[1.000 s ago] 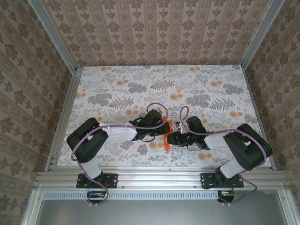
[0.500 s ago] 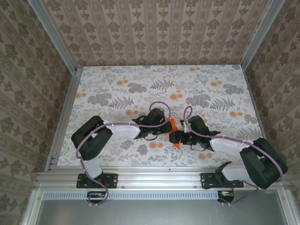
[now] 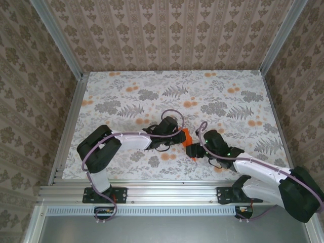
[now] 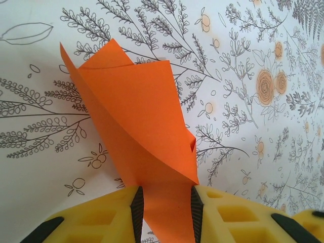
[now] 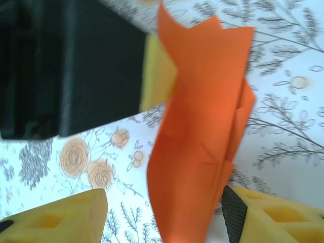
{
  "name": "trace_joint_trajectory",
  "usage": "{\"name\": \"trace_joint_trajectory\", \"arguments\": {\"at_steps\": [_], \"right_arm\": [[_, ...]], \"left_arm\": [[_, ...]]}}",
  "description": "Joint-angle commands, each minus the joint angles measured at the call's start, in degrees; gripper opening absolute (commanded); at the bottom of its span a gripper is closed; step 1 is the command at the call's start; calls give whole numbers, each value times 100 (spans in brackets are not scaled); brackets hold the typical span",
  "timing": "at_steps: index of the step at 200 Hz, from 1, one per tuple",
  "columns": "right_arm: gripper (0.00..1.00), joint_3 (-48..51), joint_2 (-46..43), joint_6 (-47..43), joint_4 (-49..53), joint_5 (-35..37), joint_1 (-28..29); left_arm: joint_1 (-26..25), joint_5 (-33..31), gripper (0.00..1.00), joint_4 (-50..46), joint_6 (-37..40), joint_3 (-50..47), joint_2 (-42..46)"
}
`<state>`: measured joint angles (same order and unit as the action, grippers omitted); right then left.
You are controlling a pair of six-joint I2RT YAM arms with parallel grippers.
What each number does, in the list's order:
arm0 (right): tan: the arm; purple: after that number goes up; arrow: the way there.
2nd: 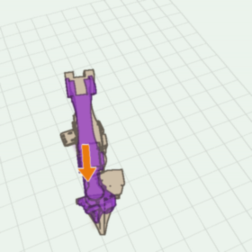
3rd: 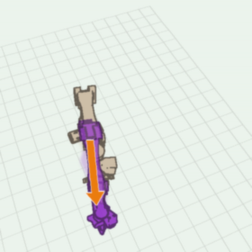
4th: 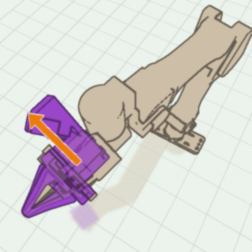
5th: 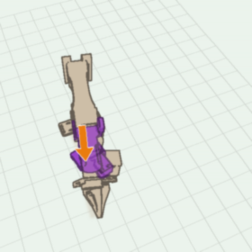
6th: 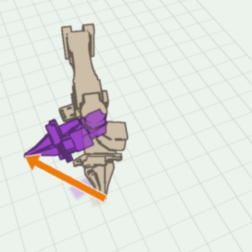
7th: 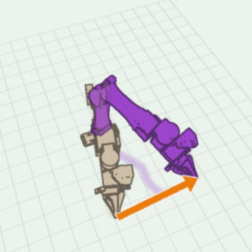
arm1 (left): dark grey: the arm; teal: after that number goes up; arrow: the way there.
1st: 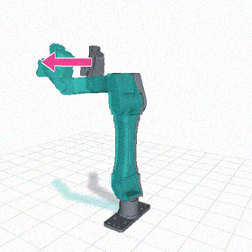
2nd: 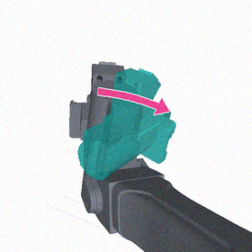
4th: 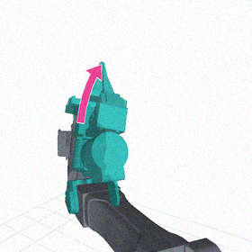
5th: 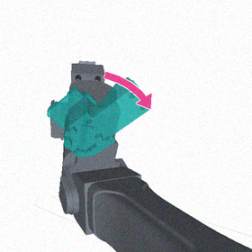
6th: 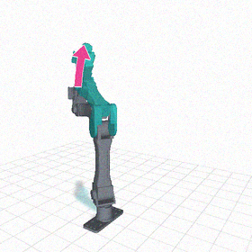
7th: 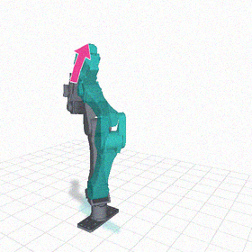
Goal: Fold a paper plane with a square sheet of paper (pick it up from the middle)
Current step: Fold the wing for the fifth time at the center of the table.
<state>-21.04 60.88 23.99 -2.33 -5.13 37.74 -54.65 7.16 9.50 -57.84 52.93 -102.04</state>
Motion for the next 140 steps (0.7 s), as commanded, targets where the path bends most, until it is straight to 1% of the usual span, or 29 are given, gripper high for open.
{"name": "trace_joint_trajectory", "arguments": {"at_steps": [1,41,64,85,103,140], "right_arm": [[62,55,201,-645,-277,860,424],[60,-23,721,-1162,-694,1499,910],[60,-30,1003,-1348,-913,1862,1024],[58,-42,1147,-1413,-999,2053,1063],[55,-79,1328,-1434,-1044,2009,1077],[42,-156,1643,-1403,-1100,2098,1130]], "left_arm": [[46,58,33,59,-94,147,145],[53,87,33,74,-107,113,176],[64,102,33,105,-113,112,176],[77,115,33,89,-110,134,176],[76,128,33,86,-105,140,166],[82,152,33,96,-110,139,167]]}}
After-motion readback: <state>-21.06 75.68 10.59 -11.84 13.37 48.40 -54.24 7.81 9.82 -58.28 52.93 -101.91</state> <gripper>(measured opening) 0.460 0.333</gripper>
